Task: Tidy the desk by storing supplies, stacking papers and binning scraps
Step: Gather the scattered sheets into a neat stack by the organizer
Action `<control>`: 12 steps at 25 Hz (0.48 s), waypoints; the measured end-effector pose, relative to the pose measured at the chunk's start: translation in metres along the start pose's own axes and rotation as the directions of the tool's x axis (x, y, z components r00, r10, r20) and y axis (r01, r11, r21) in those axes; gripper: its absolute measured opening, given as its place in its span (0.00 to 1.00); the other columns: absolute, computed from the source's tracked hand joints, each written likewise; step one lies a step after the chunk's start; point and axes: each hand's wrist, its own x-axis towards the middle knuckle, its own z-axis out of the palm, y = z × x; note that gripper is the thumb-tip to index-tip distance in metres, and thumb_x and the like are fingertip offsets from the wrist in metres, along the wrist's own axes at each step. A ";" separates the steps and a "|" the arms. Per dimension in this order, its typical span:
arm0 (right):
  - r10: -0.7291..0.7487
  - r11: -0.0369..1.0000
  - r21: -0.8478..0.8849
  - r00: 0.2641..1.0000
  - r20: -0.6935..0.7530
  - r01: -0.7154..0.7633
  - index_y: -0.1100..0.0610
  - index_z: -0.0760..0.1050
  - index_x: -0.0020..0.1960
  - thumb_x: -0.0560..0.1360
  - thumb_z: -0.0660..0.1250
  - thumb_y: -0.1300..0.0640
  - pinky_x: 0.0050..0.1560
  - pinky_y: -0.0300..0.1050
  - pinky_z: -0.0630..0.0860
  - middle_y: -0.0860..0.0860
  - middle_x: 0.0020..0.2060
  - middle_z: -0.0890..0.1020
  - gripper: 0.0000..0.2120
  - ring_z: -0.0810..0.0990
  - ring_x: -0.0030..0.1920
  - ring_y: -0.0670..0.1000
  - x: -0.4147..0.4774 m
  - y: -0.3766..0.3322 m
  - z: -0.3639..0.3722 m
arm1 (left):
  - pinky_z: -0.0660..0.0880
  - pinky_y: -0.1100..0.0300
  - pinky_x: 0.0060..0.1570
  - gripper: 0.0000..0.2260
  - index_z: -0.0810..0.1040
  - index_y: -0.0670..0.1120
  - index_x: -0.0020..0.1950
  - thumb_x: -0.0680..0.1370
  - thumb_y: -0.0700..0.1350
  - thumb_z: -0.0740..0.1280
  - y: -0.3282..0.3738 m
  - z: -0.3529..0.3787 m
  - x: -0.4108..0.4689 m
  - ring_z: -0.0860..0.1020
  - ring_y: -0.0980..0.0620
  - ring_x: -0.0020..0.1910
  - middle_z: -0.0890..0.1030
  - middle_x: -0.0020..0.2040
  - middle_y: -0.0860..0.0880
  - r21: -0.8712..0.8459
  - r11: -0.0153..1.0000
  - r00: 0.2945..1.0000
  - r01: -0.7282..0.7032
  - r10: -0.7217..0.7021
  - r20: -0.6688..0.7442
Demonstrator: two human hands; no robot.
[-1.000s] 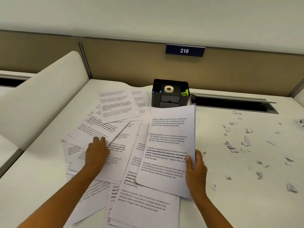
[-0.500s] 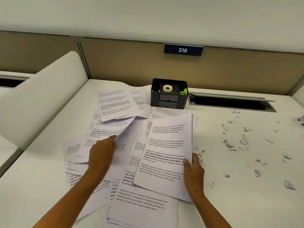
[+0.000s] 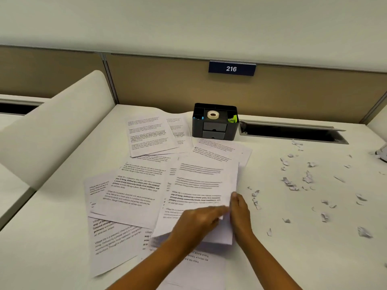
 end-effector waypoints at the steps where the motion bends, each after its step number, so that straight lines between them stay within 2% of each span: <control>1: 0.052 0.998 0.038 0.998 0.030 -0.053 0.49 0.71 0.57 0.80 0.50 0.42 0.56 0.52 0.76 0.51 0.52 0.79 0.16 0.78 0.51 0.53 0.002 0.001 0.000 | 0.80 0.64 0.43 0.12 0.80 0.48 0.57 0.73 0.43 0.69 0.001 0.004 -0.003 0.83 0.55 0.43 0.85 0.48 0.51 -0.011 0.999 0.998 -0.043 0.044 0.044; 3: 0.111 0.992 0.057 0.990 0.084 -0.116 0.48 0.70 0.59 0.77 0.51 0.37 0.58 0.57 0.76 0.51 0.53 0.79 0.20 0.79 0.53 0.55 0.005 0.004 -0.001 | 0.79 0.66 0.42 0.11 0.79 0.49 0.57 0.75 0.45 0.66 0.002 0.009 -0.011 0.83 0.55 0.42 0.85 0.47 0.52 -0.016 0.998 0.991 -0.064 0.065 0.118; 4: 0.114 0.993 0.029 0.988 0.105 -0.117 0.49 0.70 0.60 0.77 0.54 0.39 0.58 0.57 0.76 0.51 0.54 0.79 0.19 0.79 0.53 0.54 0.005 0.004 -0.003 | 0.79 0.66 0.43 0.11 0.79 0.49 0.57 0.77 0.48 0.63 0.003 0.009 -0.013 0.83 0.56 0.42 0.84 0.48 0.52 -0.023 0.999 0.987 -0.045 0.048 0.153; 6: 0.073 0.997 -0.016 0.988 0.140 -0.071 0.51 0.68 0.59 0.78 0.61 0.49 0.57 0.52 0.76 0.51 0.54 0.78 0.12 0.78 0.53 0.53 0.000 0.000 -0.007 | 0.78 0.64 0.49 0.18 0.77 0.51 0.62 0.80 0.57 0.55 0.005 0.005 -0.015 0.82 0.56 0.49 0.83 0.55 0.53 -0.076 0.994 0.969 0.082 -0.061 0.240; 8: 0.011 0.999 -0.033 0.987 0.159 -0.006 0.52 0.67 0.60 0.76 0.64 0.59 0.56 0.49 0.75 0.51 0.54 0.77 0.14 0.77 0.53 0.51 -0.002 0.000 -0.011 | 0.74 0.63 0.58 0.25 0.73 0.54 0.66 0.79 0.63 0.46 0.002 -0.002 -0.014 0.77 0.58 0.59 0.78 0.62 0.56 -0.140 0.949 0.916 0.284 -0.225 0.332; 10: -0.043 0.999 -0.024 0.989 0.145 0.047 0.50 0.68 0.59 0.75 0.65 0.61 0.56 0.50 0.76 0.50 0.54 0.78 0.15 0.78 0.52 0.51 -0.004 0.000 -0.015 | 0.71 0.60 0.63 0.25 0.71 0.55 0.67 0.79 0.62 0.44 -0.007 -0.010 -0.013 0.73 0.62 0.62 0.76 0.64 0.56 -0.208 0.866 0.878 0.456 -0.398 0.266; 12: -0.076 0.997 0.000 0.987 0.139 0.077 0.50 0.69 0.59 0.75 0.65 0.61 0.56 0.52 0.77 0.49 0.54 0.80 0.15 0.80 0.52 0.50 -0.004 0.000 -0.019 | 0.66 0.58 0.67 0.21 0.69 0.53 0.68 0.81 0.57 0.48 -0.026 -0.014 -0.012 0.69 0.60 0.66 0.74 0.67 0.54 -0.225 0.783 0.812 0.580 -0.577 0.086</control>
